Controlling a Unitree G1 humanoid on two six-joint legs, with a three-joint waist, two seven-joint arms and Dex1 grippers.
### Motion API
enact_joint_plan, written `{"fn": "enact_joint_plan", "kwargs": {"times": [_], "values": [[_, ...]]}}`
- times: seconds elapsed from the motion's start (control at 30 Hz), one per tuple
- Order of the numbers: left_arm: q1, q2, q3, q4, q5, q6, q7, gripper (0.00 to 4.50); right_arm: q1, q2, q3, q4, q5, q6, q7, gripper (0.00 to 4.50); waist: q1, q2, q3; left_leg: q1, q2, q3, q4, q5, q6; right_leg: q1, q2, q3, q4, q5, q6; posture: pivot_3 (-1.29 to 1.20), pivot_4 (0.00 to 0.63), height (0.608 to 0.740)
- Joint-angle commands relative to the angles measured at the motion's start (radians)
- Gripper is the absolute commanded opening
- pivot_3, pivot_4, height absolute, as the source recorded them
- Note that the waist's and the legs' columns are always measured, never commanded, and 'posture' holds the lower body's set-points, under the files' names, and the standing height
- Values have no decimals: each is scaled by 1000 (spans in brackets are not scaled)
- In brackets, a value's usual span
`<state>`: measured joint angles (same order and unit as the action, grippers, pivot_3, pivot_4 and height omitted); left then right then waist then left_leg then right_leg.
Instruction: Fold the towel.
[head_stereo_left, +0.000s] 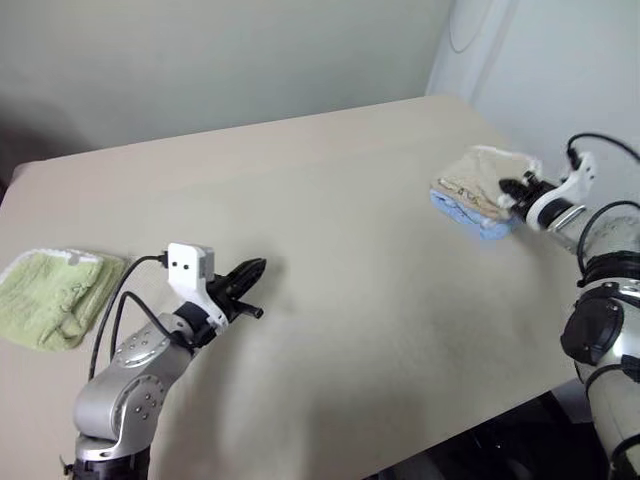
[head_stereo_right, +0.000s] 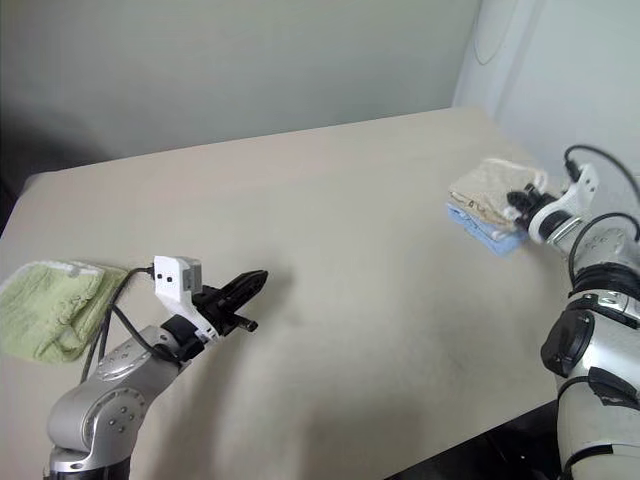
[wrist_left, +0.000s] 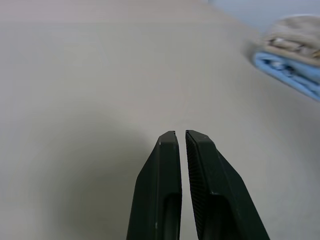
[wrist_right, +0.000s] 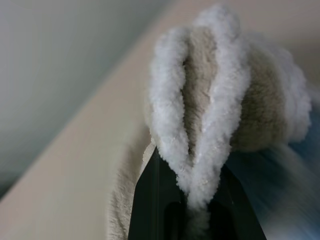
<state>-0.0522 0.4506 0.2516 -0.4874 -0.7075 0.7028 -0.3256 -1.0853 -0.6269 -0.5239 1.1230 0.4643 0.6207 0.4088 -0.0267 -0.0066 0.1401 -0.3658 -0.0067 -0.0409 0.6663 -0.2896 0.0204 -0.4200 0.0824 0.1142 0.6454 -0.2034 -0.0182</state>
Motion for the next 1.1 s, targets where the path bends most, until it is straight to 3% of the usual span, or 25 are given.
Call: {"fn": "enact_joint_plan", "kwargs": {"times": [0.03,0.07,0.17,0.43,0.53,0.77,0.93,1.1], "values": [[-13,2,3,-8,14,-26,-7,371,-15,2,20,63,-45,-107,-46,44,0,0,0,0,0,0,0,0,0,0,0,0,0,0,0,0,150,740],[-15,2,5,-8,14,-26,-6,371,-18,2,22,77,-51,-119,-50,44,0,0,0,0,0,0,0,0,0,-1,0,0,0,0,0,0,150,740],[2,-2,22,-26,12,-28,2,371,-28,-5,31,91,-57,-132,-23,845,1,0,0,-1,0,0,0,0,1,0,0,0,0,0,0,0,150,740],[32,-20,27,-53,15,-34,17,371,-41,-40,44,72,-70,-130,-1,3675,3,0,0,-1,0,0,1,-1,1,0,-1,0,-1,0,0,0,150,740],[33,-21,28,-53,14,-34,16,371,-34,-69,53,43,-80,-129,0,4479,3,0,0,-1,0,0,1,-1,1,0,-1,0,-1,0,0,0,150,740],[29,-7,36,-28,13,-36,-3,371,4,-168,110,-38,-120,-99,58,4479,4,0,0,-1,0,0,0,-1,1,0,-1,0,-1,0,0,0,150,740],[-7,4,81,26,40,-70,8,371,25,-223,158,-136,-173,-224,106,4479,3,1,0,-1,0,0,1,-1,2,1,0,0,-1,0,0,0,150,740],[-77,19,143,112,92,-122,46,371,47,-144,244,-377,-150,-282,295,4479,-11,2,0,0,0,0,1,-1,2,0,0,0,0,0,0,0,150,740]]}}
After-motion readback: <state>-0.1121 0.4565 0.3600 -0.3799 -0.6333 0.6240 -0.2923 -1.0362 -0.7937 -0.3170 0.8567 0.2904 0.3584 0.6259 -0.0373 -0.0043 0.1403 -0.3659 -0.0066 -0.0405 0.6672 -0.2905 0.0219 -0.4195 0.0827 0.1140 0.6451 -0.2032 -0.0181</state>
